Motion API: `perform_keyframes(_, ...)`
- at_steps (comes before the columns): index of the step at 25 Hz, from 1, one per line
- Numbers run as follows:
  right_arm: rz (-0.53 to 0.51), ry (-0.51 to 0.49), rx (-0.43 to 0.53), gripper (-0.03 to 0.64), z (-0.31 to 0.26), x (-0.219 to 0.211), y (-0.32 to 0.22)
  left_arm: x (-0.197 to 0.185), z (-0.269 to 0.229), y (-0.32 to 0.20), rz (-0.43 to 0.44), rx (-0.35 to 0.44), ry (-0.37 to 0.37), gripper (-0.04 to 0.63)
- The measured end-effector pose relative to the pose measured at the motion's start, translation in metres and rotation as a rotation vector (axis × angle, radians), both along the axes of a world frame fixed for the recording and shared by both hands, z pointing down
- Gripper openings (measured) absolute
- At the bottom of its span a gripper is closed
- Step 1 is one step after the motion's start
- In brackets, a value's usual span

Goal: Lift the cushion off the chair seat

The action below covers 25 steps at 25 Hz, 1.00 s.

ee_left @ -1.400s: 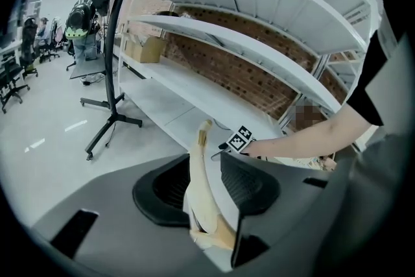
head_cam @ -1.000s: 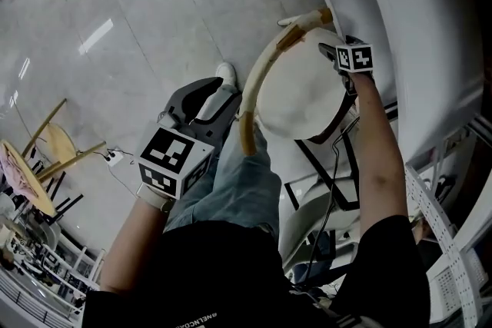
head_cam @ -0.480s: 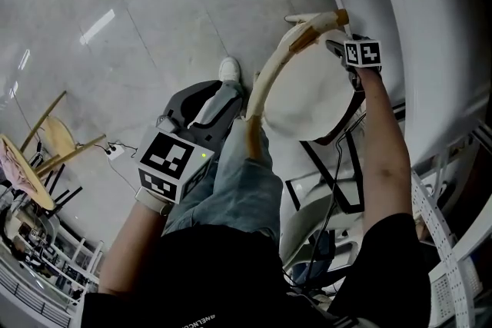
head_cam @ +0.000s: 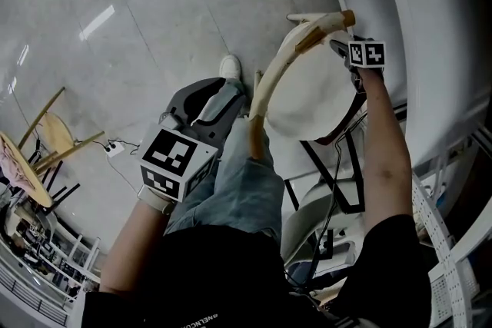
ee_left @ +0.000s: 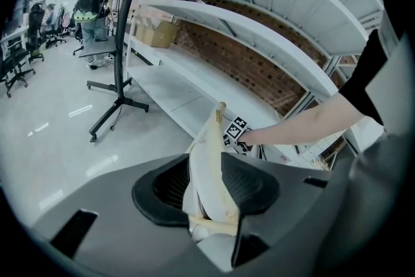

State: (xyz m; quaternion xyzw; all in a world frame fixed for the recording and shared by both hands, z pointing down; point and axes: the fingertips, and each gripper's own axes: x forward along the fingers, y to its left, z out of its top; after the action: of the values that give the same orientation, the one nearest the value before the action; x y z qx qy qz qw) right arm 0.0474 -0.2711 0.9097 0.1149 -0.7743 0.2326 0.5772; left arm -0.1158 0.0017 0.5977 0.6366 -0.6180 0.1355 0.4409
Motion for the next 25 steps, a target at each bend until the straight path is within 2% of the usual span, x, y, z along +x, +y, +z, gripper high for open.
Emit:
perform_keyframes(5,0.030,0.008,0.057,0.307,-0.012,0.003,0.002,0.005,-0.005,0.005,0.002,-0.005,0.006,0.150)
perform_keyframes(10,0.006,0.040,0.104,0.179,-0.019,0.006,-0.002,0.008,-0.004,0.004,-0.003,0.005,0.024,0.150)
perform_keyframes(14,-0.025,0.051,0.120,0.123,-0.030,0.010,0.002,0.013,-0.010,0.002,-0.002,0.018,0.027,0.150)
perform_keyframes(18,-0.045,0.067,0.126,0.094,-0.039,0.014,0.004,0.016,-0.016,-0.001,-0.005,0.030,0.024,0.150)
perform_keyframes(25,-0.025,0.060,0.134,0.080,-0.055,0.020,0.011,0.021,-0.029,-0.008,0.004,0.051,0.025,0.149)
